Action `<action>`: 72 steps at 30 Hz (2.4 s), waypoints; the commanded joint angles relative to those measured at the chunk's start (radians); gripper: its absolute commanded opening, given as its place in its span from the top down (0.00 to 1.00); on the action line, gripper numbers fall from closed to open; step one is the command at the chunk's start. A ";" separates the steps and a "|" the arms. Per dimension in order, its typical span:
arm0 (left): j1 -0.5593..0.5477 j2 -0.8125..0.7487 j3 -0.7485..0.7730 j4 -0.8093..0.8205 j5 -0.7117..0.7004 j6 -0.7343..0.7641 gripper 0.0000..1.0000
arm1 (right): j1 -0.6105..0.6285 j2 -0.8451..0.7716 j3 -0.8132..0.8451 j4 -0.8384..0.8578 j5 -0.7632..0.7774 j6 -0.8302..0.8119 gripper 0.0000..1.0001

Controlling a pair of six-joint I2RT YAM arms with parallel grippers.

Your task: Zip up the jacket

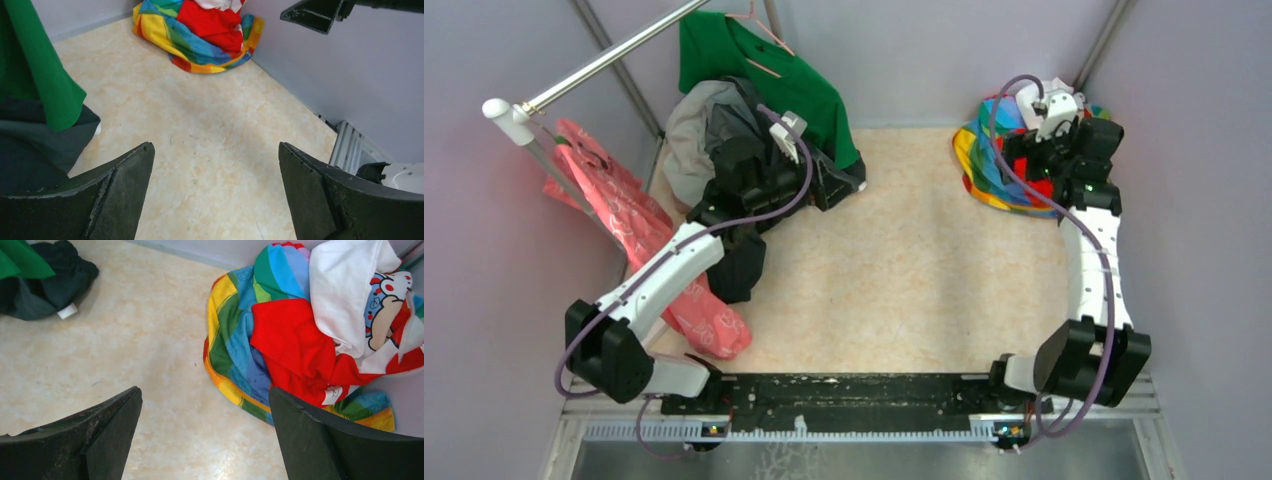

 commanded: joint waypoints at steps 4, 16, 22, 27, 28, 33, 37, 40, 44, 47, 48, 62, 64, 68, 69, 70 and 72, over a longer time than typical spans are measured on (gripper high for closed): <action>0.013 -0.057 -0.113 -0.012 0.113 0.143 0.01 | -0.003 0.199 0.113 0.091 0.060 -0.079 0.02; 0.020 -0.099 -0.241 0.015 0.117 0.226 0.01 | -0.005 0.494 0.412 0.056 0.267 -0.105 0.06; 0.021 -0.089 -0.245 -0.008 0.101 0.253 0.01 | -0.004 0.692 0.595 0.047 0.395 -0.136 0.08; 0.025 -0.071 -0.240 -0.025 0.101 0.262 0.01 | -0.004 0.875 0.760 0.046 0.516 -0.159 0.11; 0.026 -0.068 -0.240 -0.027 0.101 0.264 0.01 | -0.004 0.905 0.783 0.055 0.538 -0.161 0.12; 0.033 -0.048 -0.240 -0.029 0.102 0.270 0.01 | -0.004 1.025 0.861 0.122 0.595 -0.179 0.14; 0.038 -0.023 -0.237 -0.034 0.110 0.273 0.01 | -0.006 1.114 0.922 0.209 0.668 -0.202 0.16; 0.042 -0.006 -0.235 -0.036 0.113 0.278 0.01 | -0.009 1.183 0.961 0.254 0.687 -0.195 0.17; 0.045 0.014 -0.214 -0.057 0.133 0.292 0.01 | -0.009 1.261 1.001 0.345 0.719 -0.210 0.27; 0.047 0.026 -0.211 -0.049 0.146 0.324 0.01 | -0.013 1.292 1.014 0.380 0.717 -0.228 0.67; 0.047 0.028 -0.211 -0.043 0.157 0.323 0.01 | -0.015 1.293 1.014 0.381 0.706 -0.228 0.76; 0.047 -0.060 -0.240 0.066 0.252 0.224 0.01 | -0.051 0.789 1.141 0.099 0.295 -0.097 1.00; 0.048 -0.085 -0.262 0.092 0.258 0.207 0.01 | -0.052 0.740 1.206 0.060 0.275 -0.083 1.00; 0.048 -0.123 -0.296 0.124 0.275 0.181 0.01 | -0.051 0.621 1.252 0.037 0.213 -0.037 1.00; 0.048 -0.130 -0.300 0.126 0.274 0.180 0.01 | -0.051 0.591 1.257 0.035 0.197 -0.022 1.00; 0.048 -0.138 -0.303 0.128 0.275 0.179 0.01 | -0.051 0.558 1.265 0.030 0.181 -0.006 1.00; 0.048 -0.150 -0.309 0.137 0.277 0.175 0.01 | -0.051 0.513 1.286 0.023 0.141 0.027 1.00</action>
